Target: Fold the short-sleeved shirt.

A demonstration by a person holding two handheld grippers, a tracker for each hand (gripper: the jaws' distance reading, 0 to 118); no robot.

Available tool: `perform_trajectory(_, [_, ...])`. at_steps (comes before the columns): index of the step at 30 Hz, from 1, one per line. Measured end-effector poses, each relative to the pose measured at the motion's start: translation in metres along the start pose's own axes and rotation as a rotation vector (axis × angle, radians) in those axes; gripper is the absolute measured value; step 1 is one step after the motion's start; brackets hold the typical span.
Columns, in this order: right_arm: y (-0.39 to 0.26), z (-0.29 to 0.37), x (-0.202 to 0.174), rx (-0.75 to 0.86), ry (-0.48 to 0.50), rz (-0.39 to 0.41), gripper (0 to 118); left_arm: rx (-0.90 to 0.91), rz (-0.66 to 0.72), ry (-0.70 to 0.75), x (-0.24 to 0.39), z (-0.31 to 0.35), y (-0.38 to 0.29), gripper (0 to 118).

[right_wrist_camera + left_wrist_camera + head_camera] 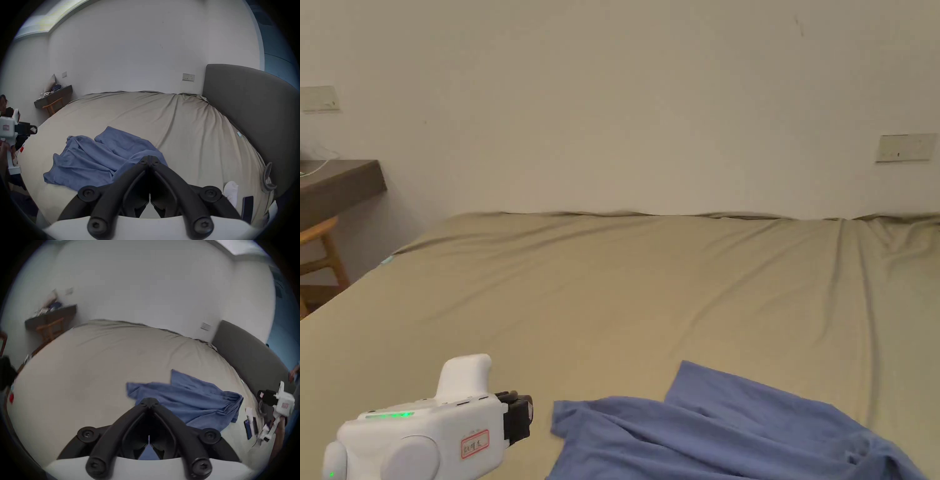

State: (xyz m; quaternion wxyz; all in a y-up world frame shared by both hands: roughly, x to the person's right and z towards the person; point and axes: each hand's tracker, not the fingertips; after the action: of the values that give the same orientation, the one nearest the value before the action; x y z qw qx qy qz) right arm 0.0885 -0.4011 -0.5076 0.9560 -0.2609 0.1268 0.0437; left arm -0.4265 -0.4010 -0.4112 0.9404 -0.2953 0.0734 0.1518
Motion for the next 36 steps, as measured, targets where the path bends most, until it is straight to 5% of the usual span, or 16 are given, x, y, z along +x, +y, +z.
perform_trajectory(9, [0.01, -0.01, -0.007, -0.027, -0.001, 0.05, 2, -0.162, 0.003, -0.036, -0.005, -0.085, 0.028, 1])
perform_trajectory(10, [0.012, -0.01, -0.005, -0.027, -0.007, 0.051, 2, -0.191, -0.003, -0.014, -0.002, -0.103, 0.034, 9])
perform_trajectory(12, [0.015, -0.011, -0.002, -0.033, -0.016, 0.059, 2, -0.298, -0.007, 0.013, 0.003, -0.148, 0.047, 74])
perform_trajectory(13, [0.015, -0.012, 0.0, -0.039, -0.021, 0.062, 2, -0.327, -0.008, 0.034, 0.005, -0.165, 0.049, 95])
perform_trajectory(21, [0.014, -0.026, 0.011, -0.103, -0.065, 0.087, 2, -0.486, 0.09, 0.074, -0.002, -0.292, 0.055, 95])
perform_trajectory(24, [0.015, -0.032, 0.017, -0.125, -0.06, 0.063, 2, -0.503, 0.068, 0.103, 0.005, -0.294, 0.043, 93])
perform_trajectory(25, [0.016, -0.034, 0.018, -0.13, -0.058, 0.05, 2, -0.455, 0.032, 0.119, 0.008, -0.287, 0.045, 85])
perform_trajectory(26, [0.018, -0.038, 0.022, -0.135, -0.041, 0.029, 3, -0.443, 0.016, 0.138, 0.011, -0.284, 0.047, 53])
perform_trajectory(27, [0.02, -0.044, 0.024, -0.15, -0.011, 0.004, 16, -0.431, -0.014, 0.136, 0.015, -0.28, 0.045, 16])
perform_trajectory(28, [0.023, -0.052, 0.025, -0.188, 0.027, -0.028, 46, -0.427, -0.019, 0.13, 0.015, -0.279, 0.045, 6])
perform_trajectory(29, [0.026, -0.061, 0.025, -0.22, 0.061, -0.033, 106, -0.427, -0.013, 0.123, 0.014, -0.277, 0.044, 6])
perform_trajectory(30, [0.027, -0.074, 0.026, -0.271, 0.094, -0.034, 118, -0.422, -0.007, 0.101, 0.013, -0.276, 0.044, 6])
perform_trajectory(36, [0.004, -0.152, 0.034, -0.452, 0.175, -0.126, 118, -0.418, -0.003, 0.054, 0.01, -0.27, 0.043, 6])
